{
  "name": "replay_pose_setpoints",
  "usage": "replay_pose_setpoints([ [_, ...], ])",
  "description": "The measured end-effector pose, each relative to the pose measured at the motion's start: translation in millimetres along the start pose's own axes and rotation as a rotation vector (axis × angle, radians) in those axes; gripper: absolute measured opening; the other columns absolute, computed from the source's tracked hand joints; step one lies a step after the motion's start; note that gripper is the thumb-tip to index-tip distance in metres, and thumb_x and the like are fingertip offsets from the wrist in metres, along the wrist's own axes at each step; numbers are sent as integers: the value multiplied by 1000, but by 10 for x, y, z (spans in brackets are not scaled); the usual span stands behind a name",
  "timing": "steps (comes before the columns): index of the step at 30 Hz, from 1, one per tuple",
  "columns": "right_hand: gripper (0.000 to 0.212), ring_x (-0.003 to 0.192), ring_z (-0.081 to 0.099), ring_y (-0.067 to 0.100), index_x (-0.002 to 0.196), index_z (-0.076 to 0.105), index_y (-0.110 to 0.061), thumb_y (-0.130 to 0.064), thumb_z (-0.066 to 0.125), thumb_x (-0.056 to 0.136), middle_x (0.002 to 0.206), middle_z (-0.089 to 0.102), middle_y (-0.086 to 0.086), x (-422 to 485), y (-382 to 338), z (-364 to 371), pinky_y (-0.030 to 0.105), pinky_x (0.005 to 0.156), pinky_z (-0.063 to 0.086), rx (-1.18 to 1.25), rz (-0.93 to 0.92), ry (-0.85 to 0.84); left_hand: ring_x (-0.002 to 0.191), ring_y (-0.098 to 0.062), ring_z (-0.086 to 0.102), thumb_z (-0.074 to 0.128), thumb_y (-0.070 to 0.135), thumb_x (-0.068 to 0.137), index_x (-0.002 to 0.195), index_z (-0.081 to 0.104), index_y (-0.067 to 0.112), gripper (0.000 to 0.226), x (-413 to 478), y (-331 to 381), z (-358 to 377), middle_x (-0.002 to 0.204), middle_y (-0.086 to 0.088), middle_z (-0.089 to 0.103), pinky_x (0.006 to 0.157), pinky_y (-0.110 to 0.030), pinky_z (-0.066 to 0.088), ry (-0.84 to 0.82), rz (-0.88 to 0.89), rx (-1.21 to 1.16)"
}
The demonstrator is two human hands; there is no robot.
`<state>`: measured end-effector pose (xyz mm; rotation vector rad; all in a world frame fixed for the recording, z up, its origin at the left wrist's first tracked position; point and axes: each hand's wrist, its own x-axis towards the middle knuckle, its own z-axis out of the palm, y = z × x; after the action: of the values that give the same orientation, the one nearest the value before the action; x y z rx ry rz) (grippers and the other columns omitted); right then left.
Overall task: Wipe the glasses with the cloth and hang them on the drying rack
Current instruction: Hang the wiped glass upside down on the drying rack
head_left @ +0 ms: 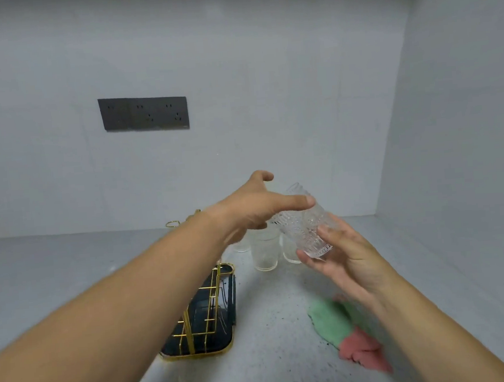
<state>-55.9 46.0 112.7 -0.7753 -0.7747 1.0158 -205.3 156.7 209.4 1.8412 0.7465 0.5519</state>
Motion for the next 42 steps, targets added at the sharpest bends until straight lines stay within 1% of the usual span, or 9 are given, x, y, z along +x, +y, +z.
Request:
replay_pose_setpoints([
  [8, 43, 72, 66, 13, 111, 64, -12, -15, 79, 72, 82, 73, 0, 298, -275, 35, 27, 68, 45, -187, -25, 96, 119, -18, 65, 85, 42, 85, 133, 63, 26, 55, 351, 86, -194, 124, 0, 70, 110, -41, 49, -244, 1, 347],
  [11, 41, 80, 69, 19, 117, 65, -8, -20, 75, 79, 92, 75, 6, 446, -340, 86, 32, 76, 53, -250, -4, 90, 112, -16, 71, 84, 40, 88, 131, 67, 23, 49, 452, 69, -278, 118, 0, 76, 109, -43, 54, -263, 3, 345],
  [14, 62, 81, 72, 17, 128, 63, -6, -25, 82, 73, 101, 76, 7, 654, -375, 220, 30, 75, 54, -315, -4, 86, 116, -16, 69, 81, 39, 91, 134, 66, 21, 49, 514, 75, -429, 121, 1, 76, 111, -44, 52, -271, 6, 390],
  [18, 47, 64, 70, 10, 127, 62, -1, -17, 78, 87, 63, 72, -7, 1014, -325, 421, 28, 73, 52, -310, -36, 56, 117, -21, 68, 86, 41, 78, 130, 65, 20, 59, 649, 11, -688, 124, -3, 71, 111, -46, 52, -159, 53, 376],
  [23, 36, 96, 76, 21, 118, 71, -10, -32, 78, 90, 107, 79, 8, 1430, -128, 715, 36, 89, 59, -504, -47, 36, 116, -24, 67, 89, 30, 82, 126, 60, 19, 54, 848, -216, -991, 120, -6, 69, 106, -41, 54, -25, 114, 361],
  [27, 31, 89, 77, 11, 120, 69, -14, -27, 74, 93, 109, 78, 4, 1681, 17, 780, 23, 72, 59, -533, -10, -18, 107, -24, 71, 92, 33, 79, 121, 63, 20, 52, 1014, -415, -1235, 112, -4, 73, 98, -39, 58, 15, 139, 402],
  [34, 32, 112, 72, 17, 126, 69, -22, -24, 73, 94, 118, 77, 0, 1935, 394, 696, 40, 103, 56, -575, 35, -62, 105, -17, 66, 94, 39, 75, 124, 62, 19, 61, 1233, -715, -1385, 113, 1, 68, 88, -29, 56, 19, 121, 603],
  [40, 33, 115, 69, 11, 129, 67, -22, -18, 70, 96, 121, 76, -5, 2016, 600, 662, 26, 92, 53, -612, 108, -100, 106, -21, 66, 92, 41, 77, 120, 61, 17, 58, 1327, -847, -1436, 113, -1, 68, 95, -38, 57, -48, 30, 733],
  [42, 32, 115, 69, 12, 127, 68, -23, -18, 71, 95, 119, 76, -5, 2029, 669, 636, 31, 98, 53, -620, 131, -96, 106, -22, 66, 91, 43, 77, 119, 61, 16, 58, 1341, -881, -1440, 113, -2, 69, 97, -41, 57, -78, 2, 765],
])
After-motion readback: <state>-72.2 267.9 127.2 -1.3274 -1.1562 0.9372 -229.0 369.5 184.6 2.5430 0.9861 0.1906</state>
